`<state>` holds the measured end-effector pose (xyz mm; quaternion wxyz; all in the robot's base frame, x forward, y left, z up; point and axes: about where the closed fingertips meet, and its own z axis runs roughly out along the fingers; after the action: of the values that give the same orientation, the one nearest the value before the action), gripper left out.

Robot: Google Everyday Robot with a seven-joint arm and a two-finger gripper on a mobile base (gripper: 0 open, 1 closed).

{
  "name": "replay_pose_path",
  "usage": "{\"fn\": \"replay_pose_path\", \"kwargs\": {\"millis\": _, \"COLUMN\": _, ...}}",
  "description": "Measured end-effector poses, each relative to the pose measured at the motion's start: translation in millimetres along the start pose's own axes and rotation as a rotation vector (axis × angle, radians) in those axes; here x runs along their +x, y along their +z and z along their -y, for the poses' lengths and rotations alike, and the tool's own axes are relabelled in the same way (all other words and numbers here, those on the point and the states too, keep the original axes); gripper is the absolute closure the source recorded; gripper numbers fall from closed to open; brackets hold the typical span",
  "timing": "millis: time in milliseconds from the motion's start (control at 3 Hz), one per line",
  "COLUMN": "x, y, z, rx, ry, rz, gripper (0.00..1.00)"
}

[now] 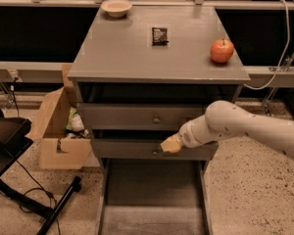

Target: Place orange into bottom drawer

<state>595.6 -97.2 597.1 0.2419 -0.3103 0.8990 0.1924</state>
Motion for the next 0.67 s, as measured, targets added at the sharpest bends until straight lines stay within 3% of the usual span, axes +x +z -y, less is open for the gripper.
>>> {"fn": "replay_pose_path", "kwargs": {"millis": 333, "x": 74.3, "y": 50.1, "z": -1.9, "rx": -0.027, "ry": 0.102, "rz": -0.081, "gripper": 1.00}}
{"fn": "replay_pose_path", "kwargs": {"millis": 667, "x": 122.9, "y": 92.8, "z": -4.5, "rx": -0.061, "ry": 0.176, "rz": -0.079, "gripper": 1.00}}
